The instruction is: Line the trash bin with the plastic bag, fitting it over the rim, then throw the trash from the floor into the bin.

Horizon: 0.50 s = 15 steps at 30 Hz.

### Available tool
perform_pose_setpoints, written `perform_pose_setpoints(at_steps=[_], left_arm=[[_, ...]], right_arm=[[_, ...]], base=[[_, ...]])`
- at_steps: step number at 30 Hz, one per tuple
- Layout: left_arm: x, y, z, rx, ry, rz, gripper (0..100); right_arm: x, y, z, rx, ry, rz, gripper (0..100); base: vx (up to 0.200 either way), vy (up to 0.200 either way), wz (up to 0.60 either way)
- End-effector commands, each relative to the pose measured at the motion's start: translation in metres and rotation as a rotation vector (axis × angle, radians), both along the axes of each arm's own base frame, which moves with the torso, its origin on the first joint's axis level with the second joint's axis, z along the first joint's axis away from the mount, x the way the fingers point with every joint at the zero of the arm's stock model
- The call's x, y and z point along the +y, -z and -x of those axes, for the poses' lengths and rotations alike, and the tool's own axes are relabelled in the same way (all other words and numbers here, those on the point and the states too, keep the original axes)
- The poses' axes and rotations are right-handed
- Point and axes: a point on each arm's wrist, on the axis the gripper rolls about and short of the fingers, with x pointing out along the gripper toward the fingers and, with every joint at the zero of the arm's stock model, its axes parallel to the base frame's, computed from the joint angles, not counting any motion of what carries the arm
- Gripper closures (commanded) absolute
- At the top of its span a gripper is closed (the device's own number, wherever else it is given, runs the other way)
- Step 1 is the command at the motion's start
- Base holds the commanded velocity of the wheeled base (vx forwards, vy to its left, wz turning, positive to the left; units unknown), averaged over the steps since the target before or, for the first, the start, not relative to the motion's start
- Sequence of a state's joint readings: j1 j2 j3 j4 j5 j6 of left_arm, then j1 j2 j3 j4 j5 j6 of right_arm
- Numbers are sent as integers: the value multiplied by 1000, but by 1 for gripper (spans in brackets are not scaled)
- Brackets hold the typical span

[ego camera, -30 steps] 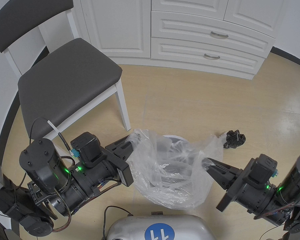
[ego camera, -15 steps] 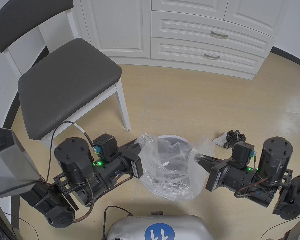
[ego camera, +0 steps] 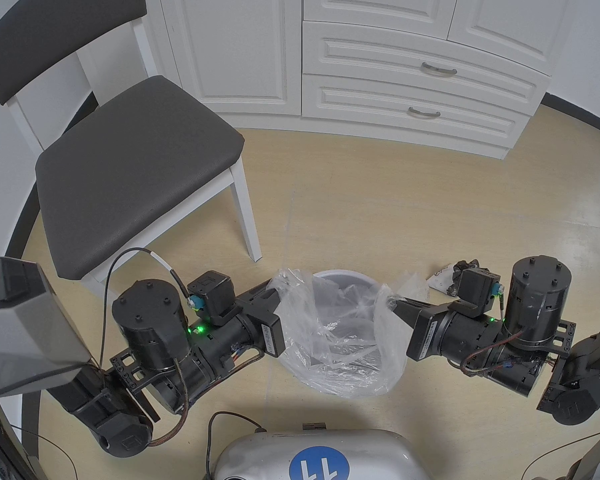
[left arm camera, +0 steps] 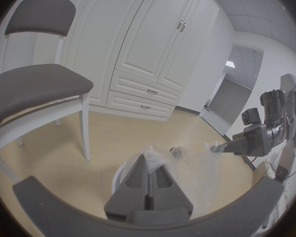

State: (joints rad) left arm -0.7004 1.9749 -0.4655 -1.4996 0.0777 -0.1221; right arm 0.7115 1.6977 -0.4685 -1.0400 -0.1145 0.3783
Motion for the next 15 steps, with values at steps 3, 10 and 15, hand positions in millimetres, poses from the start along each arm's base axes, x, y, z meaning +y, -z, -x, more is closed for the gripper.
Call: perform_pose_setpoints(at_steps=[3,10,15], left_arm=[[6,-18,16,-39,23,20,100],[8,-25,29,-70,50,-1,100],[2,-15,28,-40,65,-27,100]], right_arm=[[5,1,5,11,-18,9,100],[11,-8,12,57,-17,61,100],[14,-6,7,107,17,82,100]], base=[[0,0,0],[0,0,0],[0,0,0]])
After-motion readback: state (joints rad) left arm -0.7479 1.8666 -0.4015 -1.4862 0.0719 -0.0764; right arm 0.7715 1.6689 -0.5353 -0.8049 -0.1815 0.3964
